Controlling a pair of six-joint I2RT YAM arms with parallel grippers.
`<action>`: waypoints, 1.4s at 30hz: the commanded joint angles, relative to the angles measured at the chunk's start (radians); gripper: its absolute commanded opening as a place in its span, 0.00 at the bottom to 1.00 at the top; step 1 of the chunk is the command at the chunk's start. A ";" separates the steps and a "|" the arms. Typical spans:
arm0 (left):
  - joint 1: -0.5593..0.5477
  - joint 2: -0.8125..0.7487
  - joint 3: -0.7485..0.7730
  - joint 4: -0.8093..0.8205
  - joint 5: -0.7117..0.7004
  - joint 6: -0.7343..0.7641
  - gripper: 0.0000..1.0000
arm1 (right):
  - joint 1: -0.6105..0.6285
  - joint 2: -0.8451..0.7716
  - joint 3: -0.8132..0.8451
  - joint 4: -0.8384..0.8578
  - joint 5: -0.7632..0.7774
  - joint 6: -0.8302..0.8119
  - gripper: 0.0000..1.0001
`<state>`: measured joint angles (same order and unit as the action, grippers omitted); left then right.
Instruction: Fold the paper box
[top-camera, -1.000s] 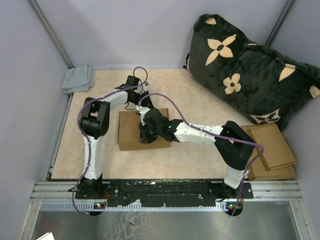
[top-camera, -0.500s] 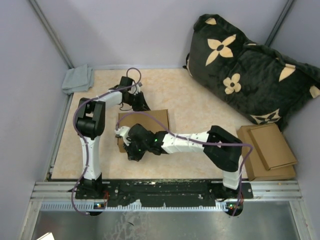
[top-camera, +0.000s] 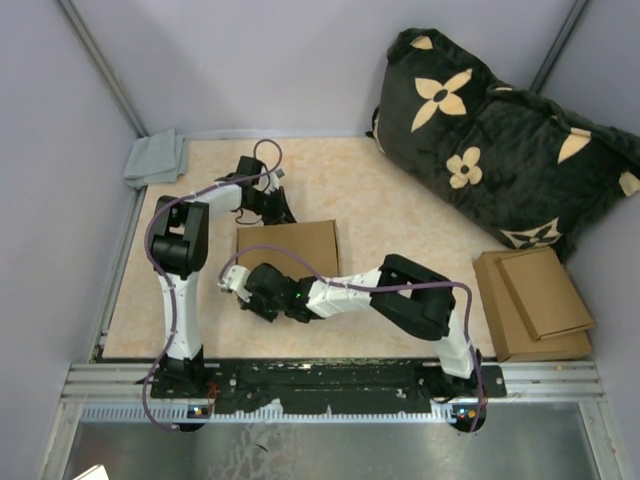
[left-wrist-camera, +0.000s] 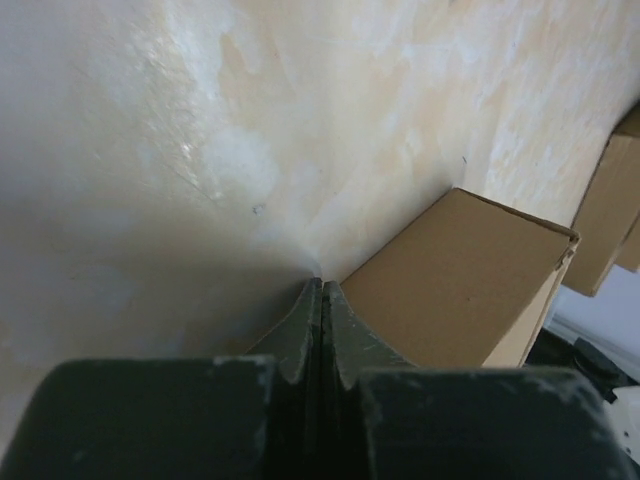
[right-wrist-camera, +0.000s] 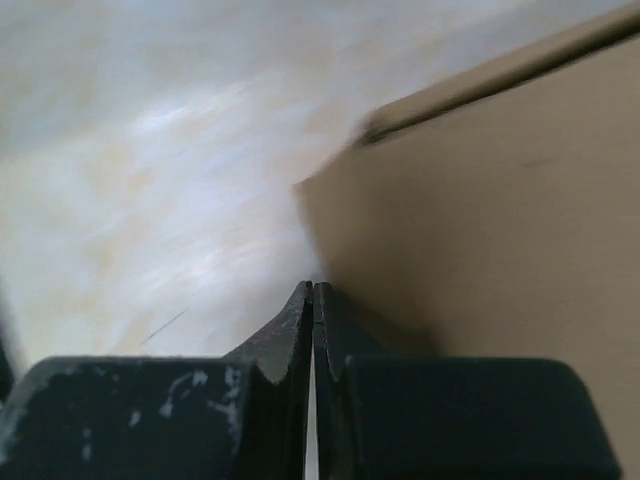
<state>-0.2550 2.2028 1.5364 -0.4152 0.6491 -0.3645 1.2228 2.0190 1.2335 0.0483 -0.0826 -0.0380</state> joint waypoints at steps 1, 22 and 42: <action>-0.001 -0.021 -0.052 -0.035 0.092 0.061 0.00 | 0.001 0.066 0.034 0.220 0.491 -0.041 0.00; -0.013 -0.040 -0.040 -0.030 0.049 0.028 0.00 | 0.004 -0.385 -0.251 0.183 0.249 0.090 0.00; -0.054 0.066 0.173 -0.004 0.106 -0.035 0.00 | 0.019 -0.540 -0.564 0.053 0.348 0.245 0.00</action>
<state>-0.2771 2.2093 1.6253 -0.4267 0.7162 -0.3969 1.2304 1.4456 0.6544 0.0334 0.2237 0.1864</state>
